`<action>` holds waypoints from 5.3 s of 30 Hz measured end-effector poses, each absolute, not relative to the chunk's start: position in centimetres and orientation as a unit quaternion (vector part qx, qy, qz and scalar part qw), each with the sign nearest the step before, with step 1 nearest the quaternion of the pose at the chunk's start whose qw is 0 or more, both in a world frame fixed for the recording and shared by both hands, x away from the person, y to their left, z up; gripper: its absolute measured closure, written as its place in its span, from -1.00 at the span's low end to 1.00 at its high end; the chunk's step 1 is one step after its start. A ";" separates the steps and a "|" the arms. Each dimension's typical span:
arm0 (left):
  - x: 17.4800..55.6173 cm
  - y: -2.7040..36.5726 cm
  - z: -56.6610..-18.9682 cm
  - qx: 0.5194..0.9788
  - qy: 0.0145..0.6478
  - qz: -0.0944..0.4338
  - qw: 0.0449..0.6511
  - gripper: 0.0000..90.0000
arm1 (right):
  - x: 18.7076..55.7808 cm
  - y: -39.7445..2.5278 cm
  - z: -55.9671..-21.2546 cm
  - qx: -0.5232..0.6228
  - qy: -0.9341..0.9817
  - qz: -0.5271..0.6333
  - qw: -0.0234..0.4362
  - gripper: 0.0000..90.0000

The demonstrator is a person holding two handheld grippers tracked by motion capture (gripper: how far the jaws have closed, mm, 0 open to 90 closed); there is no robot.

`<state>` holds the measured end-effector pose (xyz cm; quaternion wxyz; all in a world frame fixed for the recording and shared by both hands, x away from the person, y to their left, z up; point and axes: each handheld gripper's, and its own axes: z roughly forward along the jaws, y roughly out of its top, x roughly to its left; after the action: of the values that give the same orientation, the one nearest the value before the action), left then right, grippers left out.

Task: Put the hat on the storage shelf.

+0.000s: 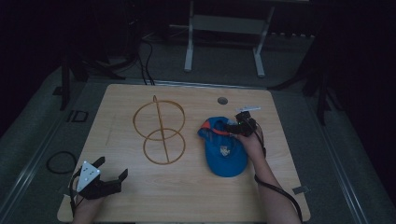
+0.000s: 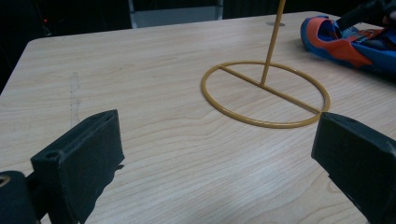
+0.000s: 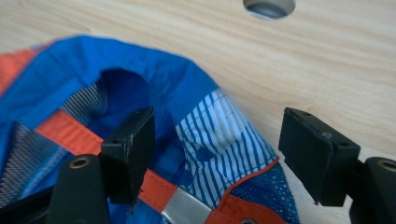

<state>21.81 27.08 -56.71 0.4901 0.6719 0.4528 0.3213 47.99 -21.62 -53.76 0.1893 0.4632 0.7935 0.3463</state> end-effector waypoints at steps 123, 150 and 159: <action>33.4 4.3 -32.5 0.794 0.237 0.267 0.492 -0.66 | 31.0 -21.4 -32.5 0.256 0.772 0.517 0.266 0.93; 34.4 -0.4 -34.3 0.844 0.208 0.254 0.424 1.00 | 29.8 -20.6 -33.2 0.236 0.782 0.519 0.252 0.93; 33.8 -1.1 -33.9 0.841 0.200 0.286 0.414 1.00 | 29.4 -21.4 -33.6 0.248 0.776 0.524 0.250 0.92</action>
<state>33.76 -1.08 -33.87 0.4135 0.8408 0.2002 0.2862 29.39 -21.45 -33.62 0.2496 0.2480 0.7755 0.5242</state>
